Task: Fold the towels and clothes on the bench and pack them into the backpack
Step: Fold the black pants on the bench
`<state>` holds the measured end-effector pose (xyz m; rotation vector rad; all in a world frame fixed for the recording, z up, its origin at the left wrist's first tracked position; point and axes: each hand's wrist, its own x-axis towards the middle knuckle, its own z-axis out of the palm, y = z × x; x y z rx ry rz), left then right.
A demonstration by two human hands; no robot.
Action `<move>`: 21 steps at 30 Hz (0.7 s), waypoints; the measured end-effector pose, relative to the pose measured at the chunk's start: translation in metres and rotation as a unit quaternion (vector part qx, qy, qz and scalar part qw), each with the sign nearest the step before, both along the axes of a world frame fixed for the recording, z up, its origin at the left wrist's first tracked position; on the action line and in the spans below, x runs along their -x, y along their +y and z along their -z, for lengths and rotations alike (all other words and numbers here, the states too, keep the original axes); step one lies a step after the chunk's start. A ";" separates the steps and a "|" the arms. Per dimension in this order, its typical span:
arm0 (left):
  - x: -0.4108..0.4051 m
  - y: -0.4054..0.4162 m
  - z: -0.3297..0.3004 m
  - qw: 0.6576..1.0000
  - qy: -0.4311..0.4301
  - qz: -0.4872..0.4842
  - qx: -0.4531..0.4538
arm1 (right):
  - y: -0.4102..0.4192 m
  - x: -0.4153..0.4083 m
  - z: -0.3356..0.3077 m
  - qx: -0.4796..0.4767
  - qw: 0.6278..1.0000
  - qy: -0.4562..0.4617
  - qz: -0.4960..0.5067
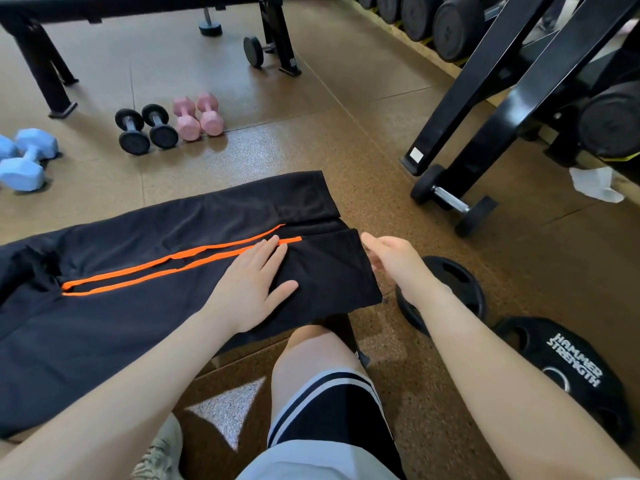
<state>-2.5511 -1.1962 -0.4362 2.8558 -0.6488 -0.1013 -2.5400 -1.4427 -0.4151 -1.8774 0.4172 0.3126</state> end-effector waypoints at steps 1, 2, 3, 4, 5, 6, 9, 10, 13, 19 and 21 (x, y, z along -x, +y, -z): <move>-0.001 0.000 0.001 1.000 -0.007 -0.003 -0.008 | 0.005 -0.006 0.002 0.011 1.000 -0.014 0.010; -0.001 0.001 0.002 1.000 -0.015 -0.005 -0.016 | 0.010 -0.012 0.003 0.022 0.999 -0.024 0.016; -0.001 0.002 0.004 0.999 -0.021 -0.007 -0.023 | 0.013 -0.018 0.004 0.026 0.999 -0.037 0.024; -0.001 0.003 0.005 0.999 -0.022 -0.011 -0.028 | 0.014 -0.024 0.005 0.022 0.998 -0.057 0.031; 0.000 0.005 0.006 0.999 -0.020 -0.019 -0.033 | 0.014 -0.028 0.006 0.024 0.996 -0.079 0.038; 0.000 0.006 0.007 0.999 -0.017 -0.031 -0.036 | 0.015 -0.032 0.007 0.046 0.993 -0.096 0.044; 0.002 0.003 0.004 0.997 -0.019 -0.067 -0.045 | 0.025 -0.035 0.008 0.225 0.969 -0.086 0.054; 0.003 0.002 0.003 0.996 -0.020 -0.079 -0.046 | 0.032 -0.032 0.007 0.291 0.949 -0.110 0.048; 0.005 0.011 0.004 0.993 -0.039 -0.107 -0.044 | 0.075 -0.016 0.003 0.362 0.869 -0.321 -0.106; 0.010 0.048 0.011 0.976 0.005 -0.214 -0.029 | 0.103 -0.017 0.028 0.460 0.737 -0.252 -0.427; 0.010 0.055 0.011 0.976 0.017 -0.216 -0.035 | 0.080 -0.028 0.030 0.510 0.760 -0.199 -0.350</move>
